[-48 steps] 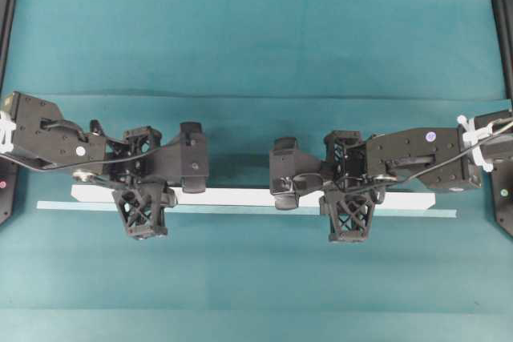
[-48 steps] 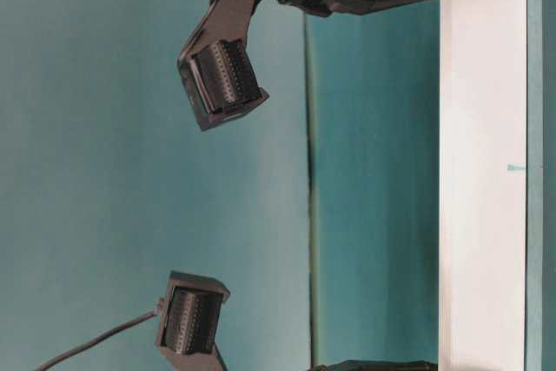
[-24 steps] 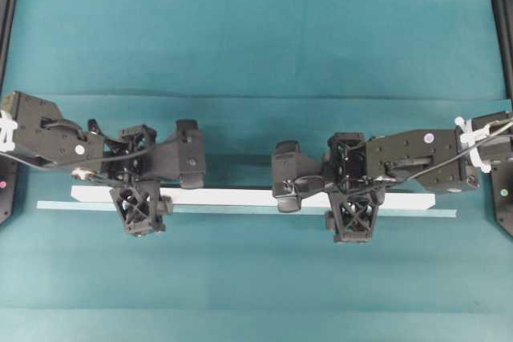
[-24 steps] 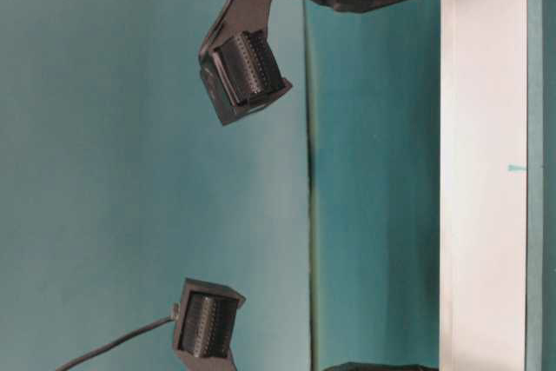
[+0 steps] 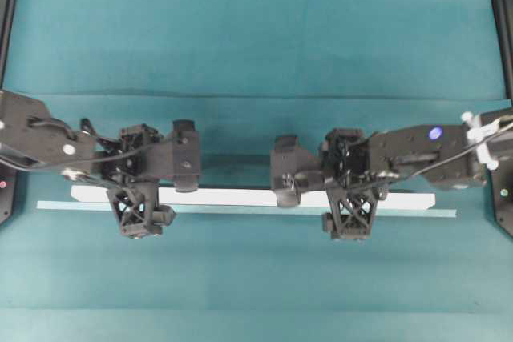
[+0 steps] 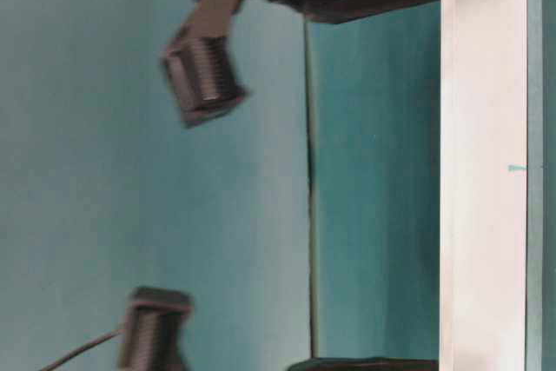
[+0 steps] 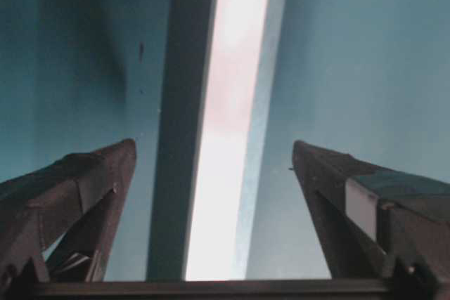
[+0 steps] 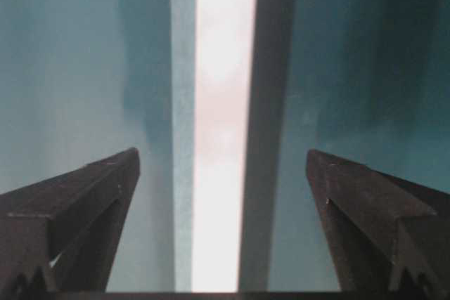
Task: Lift a wooden board with both hands.
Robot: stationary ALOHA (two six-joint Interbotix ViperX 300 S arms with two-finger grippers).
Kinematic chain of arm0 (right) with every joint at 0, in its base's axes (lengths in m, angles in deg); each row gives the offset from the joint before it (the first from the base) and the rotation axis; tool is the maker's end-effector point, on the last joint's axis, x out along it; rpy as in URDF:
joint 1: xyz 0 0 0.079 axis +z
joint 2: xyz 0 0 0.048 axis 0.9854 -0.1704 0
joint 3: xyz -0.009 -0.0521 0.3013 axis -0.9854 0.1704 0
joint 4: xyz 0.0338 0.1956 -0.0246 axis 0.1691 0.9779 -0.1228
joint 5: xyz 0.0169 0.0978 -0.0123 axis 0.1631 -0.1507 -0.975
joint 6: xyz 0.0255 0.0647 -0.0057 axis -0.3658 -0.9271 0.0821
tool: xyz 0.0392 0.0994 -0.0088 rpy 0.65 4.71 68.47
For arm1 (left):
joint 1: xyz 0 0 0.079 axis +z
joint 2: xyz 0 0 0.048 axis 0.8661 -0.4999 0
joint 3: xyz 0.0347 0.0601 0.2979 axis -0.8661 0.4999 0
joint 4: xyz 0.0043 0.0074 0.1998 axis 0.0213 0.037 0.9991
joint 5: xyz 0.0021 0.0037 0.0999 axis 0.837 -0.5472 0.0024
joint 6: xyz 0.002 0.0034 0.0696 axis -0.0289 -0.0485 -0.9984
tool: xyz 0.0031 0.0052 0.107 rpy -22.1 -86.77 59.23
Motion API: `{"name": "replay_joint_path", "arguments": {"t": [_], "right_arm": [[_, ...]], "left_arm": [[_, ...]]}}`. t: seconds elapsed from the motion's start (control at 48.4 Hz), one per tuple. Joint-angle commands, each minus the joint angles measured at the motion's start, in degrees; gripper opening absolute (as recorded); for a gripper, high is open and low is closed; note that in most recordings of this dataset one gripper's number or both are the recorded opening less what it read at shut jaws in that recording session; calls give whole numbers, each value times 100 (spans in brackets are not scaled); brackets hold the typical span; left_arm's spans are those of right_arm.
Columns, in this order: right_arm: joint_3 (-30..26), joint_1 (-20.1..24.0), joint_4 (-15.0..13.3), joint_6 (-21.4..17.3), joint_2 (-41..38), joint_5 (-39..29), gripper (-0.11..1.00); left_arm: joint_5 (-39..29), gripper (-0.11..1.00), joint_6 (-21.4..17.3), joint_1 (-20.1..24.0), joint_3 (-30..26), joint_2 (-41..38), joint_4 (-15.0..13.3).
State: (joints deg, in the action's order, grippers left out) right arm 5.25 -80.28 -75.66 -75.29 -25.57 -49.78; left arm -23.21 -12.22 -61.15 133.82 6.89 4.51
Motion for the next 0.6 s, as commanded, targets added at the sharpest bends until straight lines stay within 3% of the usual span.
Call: {"name": "replay_joint_path", "arguments": {"t": [0.0,0.227,0.579], "right_arm": [[-105,-88,0,-26,229,9,94],[-325,-264,-18,-18,773,35,94],[-624,-299,-26,-18,1354,246,94]], "left_arm": [[-141,99,-62,-9,-105,404,0],[-378,99,-290,9,-132,1389,0],[-299,99,-316,26,-105,2628,0]]}}
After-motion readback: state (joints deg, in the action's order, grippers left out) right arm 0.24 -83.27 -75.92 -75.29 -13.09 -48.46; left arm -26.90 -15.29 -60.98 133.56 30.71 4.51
